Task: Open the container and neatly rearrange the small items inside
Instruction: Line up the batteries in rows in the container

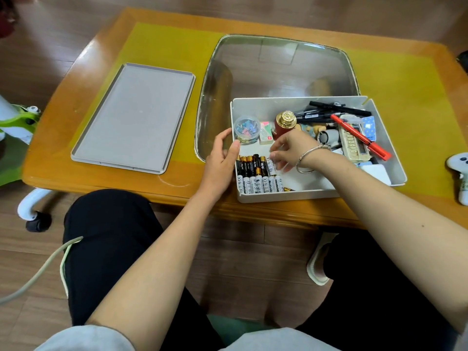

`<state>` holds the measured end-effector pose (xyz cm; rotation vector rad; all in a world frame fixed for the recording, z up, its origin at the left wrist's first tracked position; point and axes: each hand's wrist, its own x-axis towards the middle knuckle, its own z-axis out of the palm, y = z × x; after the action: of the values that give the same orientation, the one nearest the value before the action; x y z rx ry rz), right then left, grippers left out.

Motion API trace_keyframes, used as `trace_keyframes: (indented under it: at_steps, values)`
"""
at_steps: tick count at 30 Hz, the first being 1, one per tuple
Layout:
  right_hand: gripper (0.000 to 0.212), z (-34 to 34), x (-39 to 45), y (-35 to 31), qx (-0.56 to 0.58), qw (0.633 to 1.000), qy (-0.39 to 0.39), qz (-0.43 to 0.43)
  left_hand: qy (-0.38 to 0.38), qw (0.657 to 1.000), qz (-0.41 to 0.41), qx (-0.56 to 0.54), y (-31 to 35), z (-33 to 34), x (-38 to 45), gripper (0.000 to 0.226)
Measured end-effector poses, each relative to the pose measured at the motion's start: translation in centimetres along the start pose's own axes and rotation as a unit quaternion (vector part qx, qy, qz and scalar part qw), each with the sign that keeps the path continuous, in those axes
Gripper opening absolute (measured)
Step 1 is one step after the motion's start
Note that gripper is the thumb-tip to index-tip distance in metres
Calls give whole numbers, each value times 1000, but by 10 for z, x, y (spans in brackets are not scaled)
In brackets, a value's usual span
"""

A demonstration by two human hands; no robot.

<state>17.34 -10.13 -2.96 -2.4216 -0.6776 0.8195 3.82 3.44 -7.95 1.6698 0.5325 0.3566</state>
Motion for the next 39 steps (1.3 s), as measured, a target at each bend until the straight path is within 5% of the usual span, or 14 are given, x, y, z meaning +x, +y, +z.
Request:
trace_keyframes:
  at_steps: [3,8,14,25,34,39]
  values:
    - [4,-14,-3,3,-57,998,2,-19,0,1000,1,2,-1,0,0,43]
    - [17,-12,-15,2,-317,932,-176,12,-4,1000,5,4,-1,0,0,44]
    - [23,4,-17,4,-425,892,-152,-4,2,1000,0,19,-1,-1,1,44]
    - [30,-13,-12,4,-341,939,31,-15,0,1000,3,20,-4,-1,2,45]
    - [21,-6,-5,2,-348,935,72,-18,1,1000,4,18,-4,0,2,44]
    - [19,1,0,-3,-240,968,63,-30,6,1000,2,17,-3,0,2,44]
